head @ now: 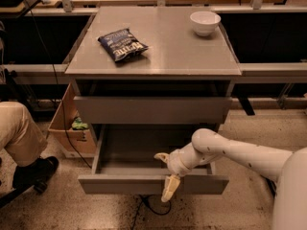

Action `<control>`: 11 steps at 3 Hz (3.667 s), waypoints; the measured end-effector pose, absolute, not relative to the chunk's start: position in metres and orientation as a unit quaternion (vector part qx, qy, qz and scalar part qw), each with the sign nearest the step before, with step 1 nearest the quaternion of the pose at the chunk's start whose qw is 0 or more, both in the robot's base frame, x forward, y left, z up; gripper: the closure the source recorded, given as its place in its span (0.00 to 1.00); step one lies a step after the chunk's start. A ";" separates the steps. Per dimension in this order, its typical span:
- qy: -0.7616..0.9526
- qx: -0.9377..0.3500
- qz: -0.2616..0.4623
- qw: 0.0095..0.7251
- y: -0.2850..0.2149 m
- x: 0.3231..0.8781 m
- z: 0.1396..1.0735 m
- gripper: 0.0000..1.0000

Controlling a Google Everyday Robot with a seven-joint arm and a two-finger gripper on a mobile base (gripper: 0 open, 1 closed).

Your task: Open middle drawer

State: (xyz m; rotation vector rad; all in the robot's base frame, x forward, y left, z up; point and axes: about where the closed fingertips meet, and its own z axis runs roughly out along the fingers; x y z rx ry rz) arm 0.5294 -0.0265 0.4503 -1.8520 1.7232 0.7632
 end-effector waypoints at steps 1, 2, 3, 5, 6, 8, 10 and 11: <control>0.627 -0.684 0.294 0.228 -0.021 0.520 0.452 0.00; 0.626 -0.684 0.311 0.207 -0.018 0.508 0.447 0.16; 0.630 -0.681 0.319 0.193 -0.019 0.497 0.442 0.47; 0.628 -0.690 0.311 0.181 -0.022 0.496 0.447 0.68; 0.623 -0.704 0.295 0.171 -0.026 0.502 0.458 0.37; 0.622 -0.724 0.248 0.163 -0.044 0.529 0.486 0.00; 0.638 -0.713 0.205 0.206 -0.064 0.572 0.496 0.38; 0.657 -0.684 0.205 0.243 -0.068 0.598 0.478 0.69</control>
Offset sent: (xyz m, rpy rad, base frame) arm -0.0353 0.0093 -0.0088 -0.0221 0.1436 0.0711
